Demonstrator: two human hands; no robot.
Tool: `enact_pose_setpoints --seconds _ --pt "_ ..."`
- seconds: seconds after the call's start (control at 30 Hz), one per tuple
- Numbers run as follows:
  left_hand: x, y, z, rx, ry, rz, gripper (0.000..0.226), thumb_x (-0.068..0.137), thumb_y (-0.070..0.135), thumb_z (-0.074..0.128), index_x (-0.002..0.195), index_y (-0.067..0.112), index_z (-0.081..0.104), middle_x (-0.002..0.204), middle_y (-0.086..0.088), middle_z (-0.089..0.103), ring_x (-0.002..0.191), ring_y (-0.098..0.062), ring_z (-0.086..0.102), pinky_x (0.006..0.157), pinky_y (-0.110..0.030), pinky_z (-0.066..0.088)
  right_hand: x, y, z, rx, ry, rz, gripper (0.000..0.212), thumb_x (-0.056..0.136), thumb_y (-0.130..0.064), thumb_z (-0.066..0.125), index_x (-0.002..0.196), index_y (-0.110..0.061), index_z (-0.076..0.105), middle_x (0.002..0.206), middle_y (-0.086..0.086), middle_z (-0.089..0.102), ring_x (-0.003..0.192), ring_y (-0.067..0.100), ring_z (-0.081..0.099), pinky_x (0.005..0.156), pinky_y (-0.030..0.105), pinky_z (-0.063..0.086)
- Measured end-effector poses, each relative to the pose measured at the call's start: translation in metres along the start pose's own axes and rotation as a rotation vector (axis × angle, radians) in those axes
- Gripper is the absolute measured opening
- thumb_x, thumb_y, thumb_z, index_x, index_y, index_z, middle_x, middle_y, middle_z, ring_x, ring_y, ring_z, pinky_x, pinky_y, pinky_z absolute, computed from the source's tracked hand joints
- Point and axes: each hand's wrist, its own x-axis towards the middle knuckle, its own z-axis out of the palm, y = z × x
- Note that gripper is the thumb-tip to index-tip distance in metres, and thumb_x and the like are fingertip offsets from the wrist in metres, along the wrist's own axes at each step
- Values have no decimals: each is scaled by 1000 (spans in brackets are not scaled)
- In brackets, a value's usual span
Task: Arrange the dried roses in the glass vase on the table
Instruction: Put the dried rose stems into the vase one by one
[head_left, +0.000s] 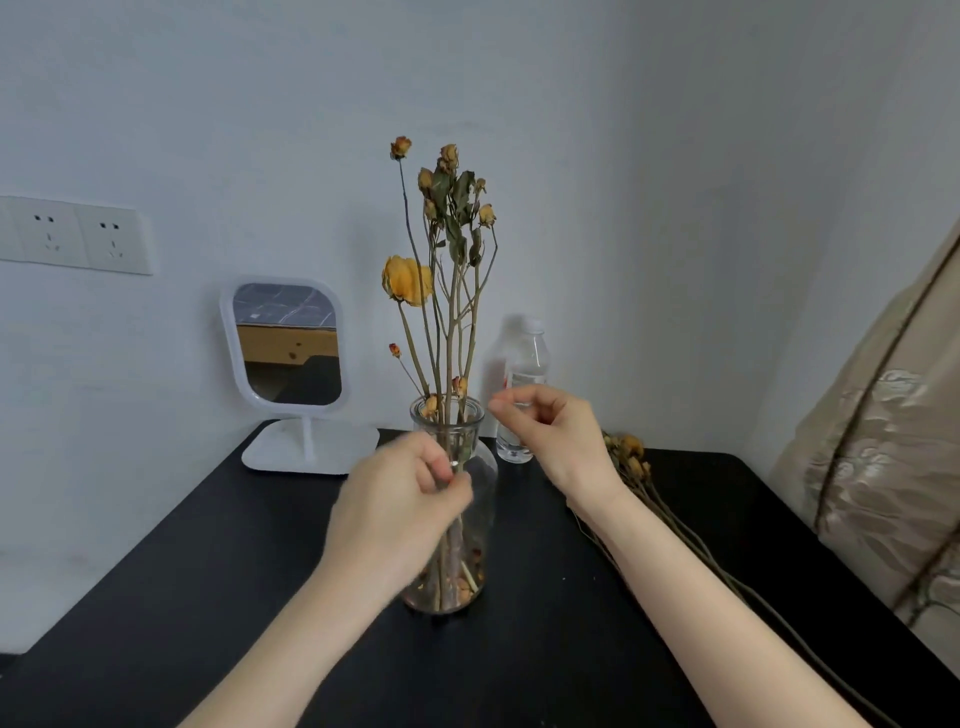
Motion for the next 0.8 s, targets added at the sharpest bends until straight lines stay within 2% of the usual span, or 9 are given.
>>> enact_pose_setpoints --seconds 0.13,0.27,0.4,0.5,0.57,0.63,0.7,0.8 --pt "-32 2 45 -14 -285 -5 17 81 36 63 69 30 52 45 16 56 45 1 53 69 -28 53 -15 22 -21 -74 24 45 5 86 -22 66 82 -22 69 48 -12 49 45 -1 44 52 9 39" --pt "-41 2 94 -9 -499 -55 9 83 39 59 82 32 53 48 10 53 49 -1 51 70 -31 54 -34 48 -56 -237 45 149 6 88 -24 63 88 -26 69 57 -11 56 51 -3 51 55 8 43" --pt "-36 7 137 -54 -602 -150 27 83 41 57 104 24 52 68 8 56 68 -13 58 76 -37 51 -53 74 -99 -400 104 274 10 88 -25 62 95 -24 69 72 -7 65 65 4 59 60 15 42" --pt "-27 11 164 -43 -607 -179 36 84 41 57 111 18 50 84 4 57 83 -17 60 80 -38 51 -63 88 -130 -516 137 336 10 88 -24 62 94 -22 70 70 -7 62 66 6 58 58 15 39" --pt "-20 13 179 -15 -595 -202 31 84 41 58 102 16 54 79 5 55 80 -16 59 80 -37 51 -68 95 -145 -603 131 370 10 88 -24 62 95 -22 69 68 -6 61 65 7 58 56 16 39" --pt "-14 13 191 27 -602 -215 25 84 39 59 79 15 59 50 9 53 56 -12 56 74 -34 53 -71 100 -153 -686 109 390 9 88 -26 63 94 -23 69 65 -5 61 62 8 58 55 18 41" --pt "-8 14 201 69 -607 -256 31 85 39 58 71 12 63 30 5 45 42 -12 52 66 -31 52 -74 105 -154 -751 70 395 7 87 -29 64 91 -25 68 62 -7 59 59 6 57 57 21 46" --pt "-1 16 212 113 -583 -316 33 83 41 59 66 12 58 36 3 49 44 -12 54 57 -26 47 -73 109 -147 -826 -21 394 10 85 -33 66 91 -26 66 63 -10 57 59 4 55 56 22 45"
